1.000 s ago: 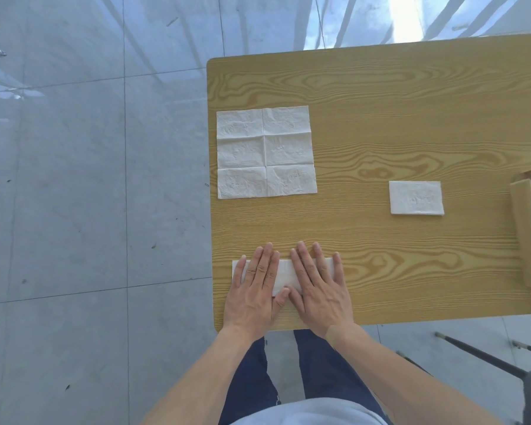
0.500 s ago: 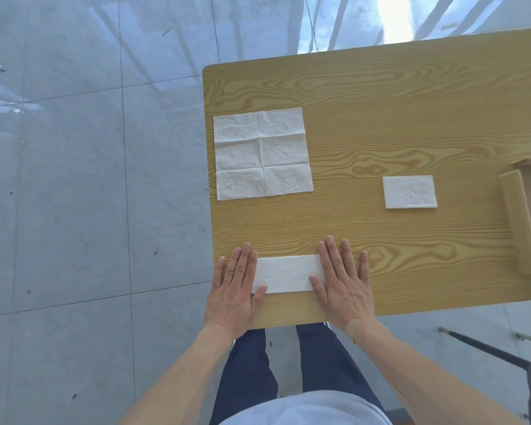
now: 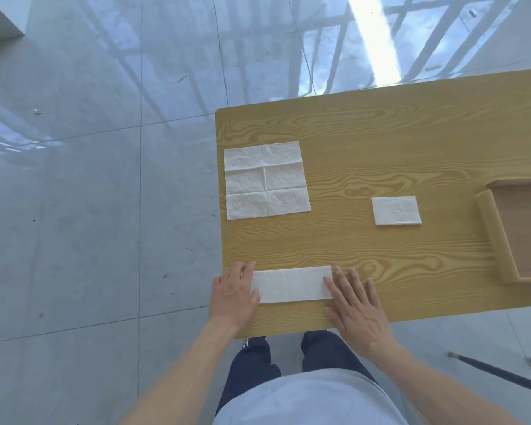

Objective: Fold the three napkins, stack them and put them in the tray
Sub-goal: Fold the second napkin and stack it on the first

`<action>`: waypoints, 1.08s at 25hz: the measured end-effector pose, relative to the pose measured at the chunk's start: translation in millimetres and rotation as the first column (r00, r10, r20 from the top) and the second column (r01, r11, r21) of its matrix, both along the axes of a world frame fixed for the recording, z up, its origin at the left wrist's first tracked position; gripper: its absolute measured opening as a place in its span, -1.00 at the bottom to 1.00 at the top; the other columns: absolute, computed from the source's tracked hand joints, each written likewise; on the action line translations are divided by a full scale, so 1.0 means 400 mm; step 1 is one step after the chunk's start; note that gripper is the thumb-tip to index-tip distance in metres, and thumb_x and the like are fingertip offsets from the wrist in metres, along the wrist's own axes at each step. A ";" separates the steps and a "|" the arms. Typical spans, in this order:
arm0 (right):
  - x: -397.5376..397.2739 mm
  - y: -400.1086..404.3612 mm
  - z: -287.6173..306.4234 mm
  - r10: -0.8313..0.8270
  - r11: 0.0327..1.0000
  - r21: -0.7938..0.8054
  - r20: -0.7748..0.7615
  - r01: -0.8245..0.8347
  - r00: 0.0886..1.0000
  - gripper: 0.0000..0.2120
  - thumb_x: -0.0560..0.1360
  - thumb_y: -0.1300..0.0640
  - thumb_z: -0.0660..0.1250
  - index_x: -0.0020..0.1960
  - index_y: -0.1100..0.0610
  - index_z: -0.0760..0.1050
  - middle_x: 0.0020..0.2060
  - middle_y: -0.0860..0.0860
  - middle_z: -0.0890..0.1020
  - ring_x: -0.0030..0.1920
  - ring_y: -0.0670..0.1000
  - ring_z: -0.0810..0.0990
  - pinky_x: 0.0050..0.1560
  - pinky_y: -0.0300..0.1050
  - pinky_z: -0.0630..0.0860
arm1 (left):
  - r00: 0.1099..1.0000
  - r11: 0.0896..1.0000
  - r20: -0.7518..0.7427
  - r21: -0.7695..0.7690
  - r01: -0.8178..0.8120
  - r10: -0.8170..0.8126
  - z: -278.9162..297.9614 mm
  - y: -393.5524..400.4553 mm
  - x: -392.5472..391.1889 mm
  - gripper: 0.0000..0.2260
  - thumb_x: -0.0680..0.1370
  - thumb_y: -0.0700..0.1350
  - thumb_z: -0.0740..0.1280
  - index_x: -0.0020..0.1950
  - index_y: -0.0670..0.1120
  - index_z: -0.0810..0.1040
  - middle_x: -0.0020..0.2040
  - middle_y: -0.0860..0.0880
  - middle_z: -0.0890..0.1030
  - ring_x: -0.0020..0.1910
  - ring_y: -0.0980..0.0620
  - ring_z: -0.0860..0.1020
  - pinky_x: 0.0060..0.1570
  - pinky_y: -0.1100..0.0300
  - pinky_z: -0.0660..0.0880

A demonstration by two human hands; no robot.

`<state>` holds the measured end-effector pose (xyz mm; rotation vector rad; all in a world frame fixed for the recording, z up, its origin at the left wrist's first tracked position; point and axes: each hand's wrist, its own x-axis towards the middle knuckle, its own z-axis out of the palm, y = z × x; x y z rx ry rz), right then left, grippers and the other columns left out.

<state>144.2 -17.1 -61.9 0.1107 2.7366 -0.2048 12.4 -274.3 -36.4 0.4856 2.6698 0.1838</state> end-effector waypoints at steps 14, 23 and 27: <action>-0.017 -0.016 0.010 -0.033 0.999 0.036 0.115 0.029 0.993 -0.38 0.60 -0.21 -0.14 0.56 -0.10 -0.32 0.58 -0.02 -0.28 0.56 0.15 -0.31 0.52 0.27 -0.12 | 0.843 0.899 0.388 0.074 -0.432 0.373 0.039 0.036 -0.012 -0.84 0.46 -0.07 0.28 0.01 0.00 0.40 -0.11 0.03 0.54 -0.15 0.01 0.52 -0.28 0.12 0.41; -0.008 -0.024 0.012 -0.031 0.999 0.027 0.104 0.028 0.994 -0.38 0.59 -0.19 -0.15 0.57 -0.09 -0.28 0.59 -0.02 -0.23 0.57 0.16 -0.26 0.52 0.28 -0.10 | 0.653 0.558 0.569 0.365 -0.746 0.500 0.083 0.043 -0.031 -0.94 0.48 -0.10 0.38 -0.07 0.03 0.56 -0.13 0.04 0.64 -0.23 0.04 0.61 -0.37 0.21 0.52; -0.007 -0.024 0.018 -0.027 1.000 0.011 0.104 0.026 0.994 -0.38 0.59 -0.19 -0.16 0.57 -0.08 -0.30 0.58 -0.04 -0.24 0.57 0.16 -0.27 0.53 0.28 -0.12 | 0.792 0.696 0.439 0.402 -0.595 0.424 0.100 0.096 -0.017 -0.92 0.45 -0.09 0.38 -0.15 -0.03 0.50 -0.25 0.08 0.55 -0.27 0.06 0.51 -0.23 0.12 0.50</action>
